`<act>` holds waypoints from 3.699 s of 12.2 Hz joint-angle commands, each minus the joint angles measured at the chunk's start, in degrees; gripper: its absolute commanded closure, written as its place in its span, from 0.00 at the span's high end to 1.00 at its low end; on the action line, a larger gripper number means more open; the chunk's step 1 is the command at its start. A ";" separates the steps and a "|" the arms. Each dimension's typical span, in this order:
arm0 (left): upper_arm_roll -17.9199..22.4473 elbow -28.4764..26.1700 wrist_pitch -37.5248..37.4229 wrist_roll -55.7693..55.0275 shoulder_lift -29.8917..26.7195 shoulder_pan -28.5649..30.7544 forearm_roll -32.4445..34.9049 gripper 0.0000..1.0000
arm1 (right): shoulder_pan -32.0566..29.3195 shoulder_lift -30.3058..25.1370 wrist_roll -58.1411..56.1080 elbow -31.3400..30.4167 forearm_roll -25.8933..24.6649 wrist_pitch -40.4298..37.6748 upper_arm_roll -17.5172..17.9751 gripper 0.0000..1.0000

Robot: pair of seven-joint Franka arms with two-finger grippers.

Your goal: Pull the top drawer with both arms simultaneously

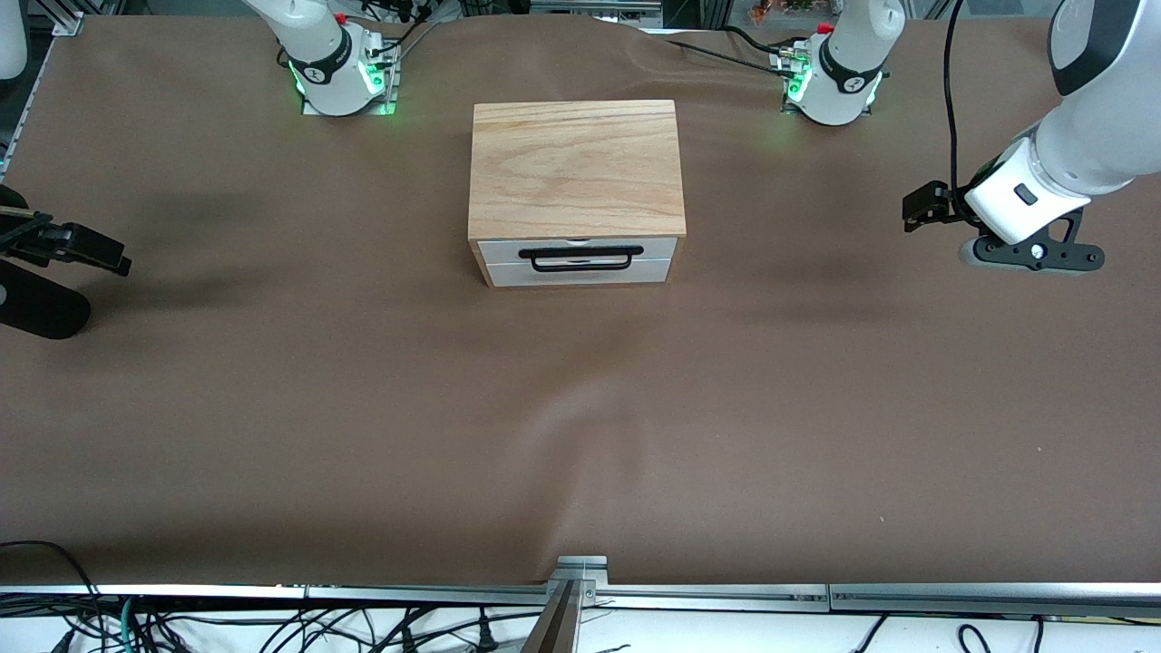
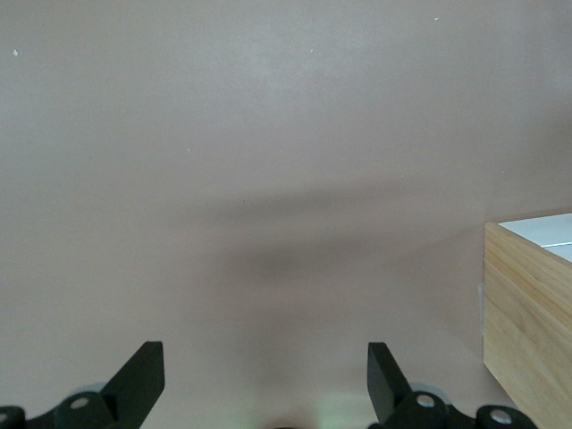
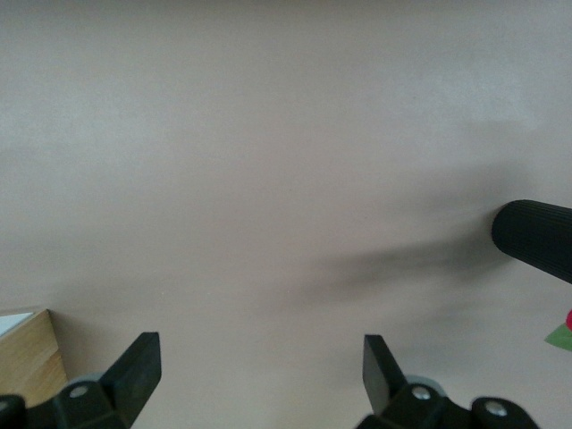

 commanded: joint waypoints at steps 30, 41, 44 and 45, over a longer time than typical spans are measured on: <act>0.03 -17.72 18.36 -3.12 0.66 -0.21 -1.53 1.00 | -0.97 -0.38 -0.45 -0.40 -0.13 0.20 0.79 1.00; -6.21 -33.74 39.74 6.50 5.75 -0.30 -16.08 1.00 | 3.87 13.39 -0.44 -0.93 41.46 2.75 1.41 1.00; -6.12 -33.48 39.74 21.35 8.39 -0.03 -37.60 1.00 | 6.58 18.50 -9.63 -2.33 56.18 5.90 1.50 1.00; -6.21 -33.21 39.57 26.10 8.83 0.05 -42.98 1.00 | 7.20 19.99 -13.15 -3.47 60.21 6.87 1.50 1.00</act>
